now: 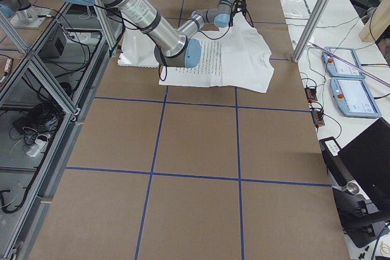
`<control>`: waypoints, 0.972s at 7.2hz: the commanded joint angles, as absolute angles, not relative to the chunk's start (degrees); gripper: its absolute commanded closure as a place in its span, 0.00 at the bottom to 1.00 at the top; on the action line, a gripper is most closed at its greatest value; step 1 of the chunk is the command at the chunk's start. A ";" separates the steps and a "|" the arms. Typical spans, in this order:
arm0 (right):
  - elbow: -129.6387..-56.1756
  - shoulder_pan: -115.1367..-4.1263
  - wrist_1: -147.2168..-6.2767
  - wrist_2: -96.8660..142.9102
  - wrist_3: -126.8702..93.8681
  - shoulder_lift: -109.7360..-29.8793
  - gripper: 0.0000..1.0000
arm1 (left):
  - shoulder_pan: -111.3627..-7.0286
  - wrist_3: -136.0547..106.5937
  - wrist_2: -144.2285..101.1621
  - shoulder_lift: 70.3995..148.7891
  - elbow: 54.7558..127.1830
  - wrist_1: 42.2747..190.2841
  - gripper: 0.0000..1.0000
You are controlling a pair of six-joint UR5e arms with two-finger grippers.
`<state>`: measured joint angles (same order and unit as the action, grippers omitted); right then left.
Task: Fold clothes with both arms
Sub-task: 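Fold the grasped sleeve across the shirt chest with the right gripper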
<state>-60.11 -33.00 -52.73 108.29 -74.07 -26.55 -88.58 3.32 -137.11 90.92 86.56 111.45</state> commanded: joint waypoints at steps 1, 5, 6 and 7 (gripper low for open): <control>-57.58 -32.08 -52.21 106.53 -73.92 -25.93 1.00 | -88.51 3.16 -137.11 91.05 86.40 111.45 0.00; -57.22 -30.76 -51.77 103.46 -74.00 -24.61 0.02 | -88.42 3.25 -137.02 91.58 86.31 111.45 0.00; -57.30 -30.76 -51.77 102.66 -74.00 -24.61 0.01 | -88.42 3.25 -137.02 91.76 86.13 111.45 0.00; -57.30 -30.76 -51.85 101.87 -74.00 -24.61 0.01 | -88.42 3.16 -137.02 91.93 86.22 111.45 0.00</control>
